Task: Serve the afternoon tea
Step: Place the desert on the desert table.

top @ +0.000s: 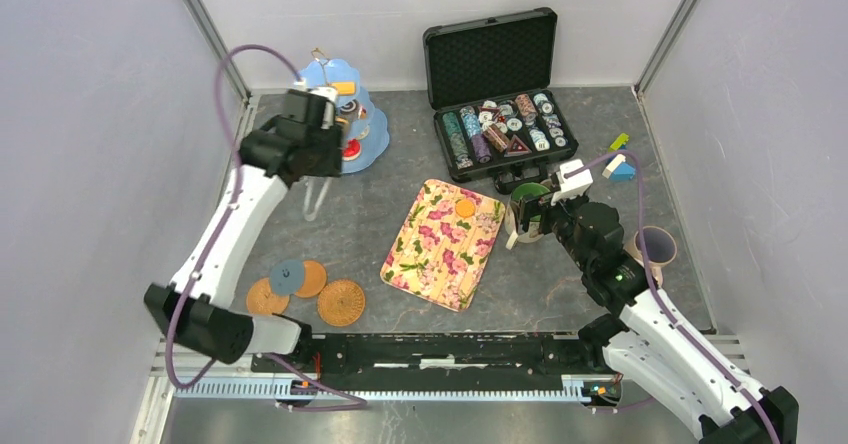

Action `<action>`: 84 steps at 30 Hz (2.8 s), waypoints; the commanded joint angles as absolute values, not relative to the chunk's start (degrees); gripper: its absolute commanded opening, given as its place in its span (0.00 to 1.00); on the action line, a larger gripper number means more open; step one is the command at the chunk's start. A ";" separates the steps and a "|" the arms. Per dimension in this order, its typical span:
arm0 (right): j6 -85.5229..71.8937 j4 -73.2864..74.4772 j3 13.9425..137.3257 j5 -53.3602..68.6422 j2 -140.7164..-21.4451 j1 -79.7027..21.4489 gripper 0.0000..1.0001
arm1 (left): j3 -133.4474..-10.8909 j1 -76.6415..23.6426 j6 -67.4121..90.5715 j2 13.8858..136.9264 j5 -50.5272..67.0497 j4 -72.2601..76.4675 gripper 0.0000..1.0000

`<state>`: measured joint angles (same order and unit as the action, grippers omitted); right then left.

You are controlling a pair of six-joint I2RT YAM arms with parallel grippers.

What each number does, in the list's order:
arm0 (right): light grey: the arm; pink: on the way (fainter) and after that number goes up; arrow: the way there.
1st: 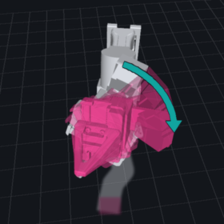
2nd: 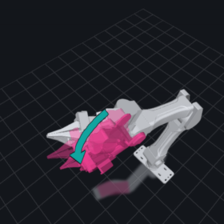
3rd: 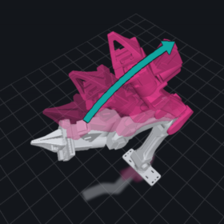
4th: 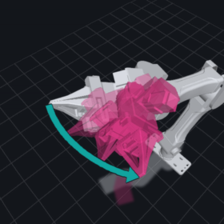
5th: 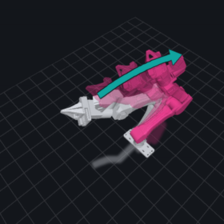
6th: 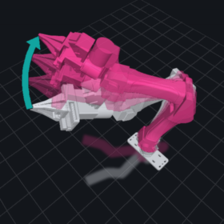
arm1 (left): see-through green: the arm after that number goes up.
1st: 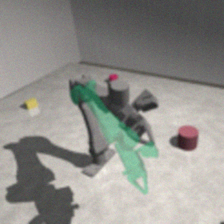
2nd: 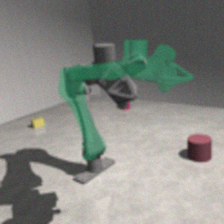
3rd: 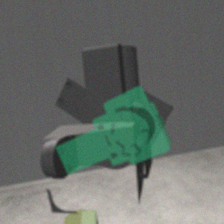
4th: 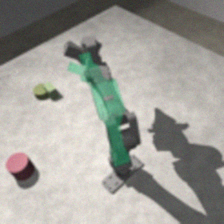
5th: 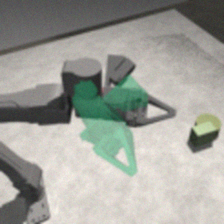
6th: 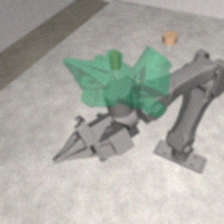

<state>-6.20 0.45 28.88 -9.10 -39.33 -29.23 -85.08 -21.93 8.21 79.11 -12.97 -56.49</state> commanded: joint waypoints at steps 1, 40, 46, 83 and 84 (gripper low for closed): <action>-6.53 -2.18 28.76 -9.51 -39.80 -29.17 0.98 | -86.78 -12.13 10.11 73.60 -11.22 -56.51 0.05; -4.33 -3.69 28.21 -6.89 -40.70 -29.18 0.98 | -112.31 -0.09 13.01 102.19 -0.70 -48.52 0.09; -4.22 -4.34 27.92 -6.56 -40.57 -29.18 0.98 | -113.03 -0.09 13.36 103.60 -0.26 -48.55 0.15; -3.76 -4.22 27.70 -4.84 -40.61 -29.13 0.98 | -112.68 -0.09 11.25 101.59 -2.44 -50.62 0.60; -3.70 -4.22 27.75 -4.92 -40.62 -29.18 0.98 | -112.68 -0.09 11.29 101.37 -2.54 -50.62 0.59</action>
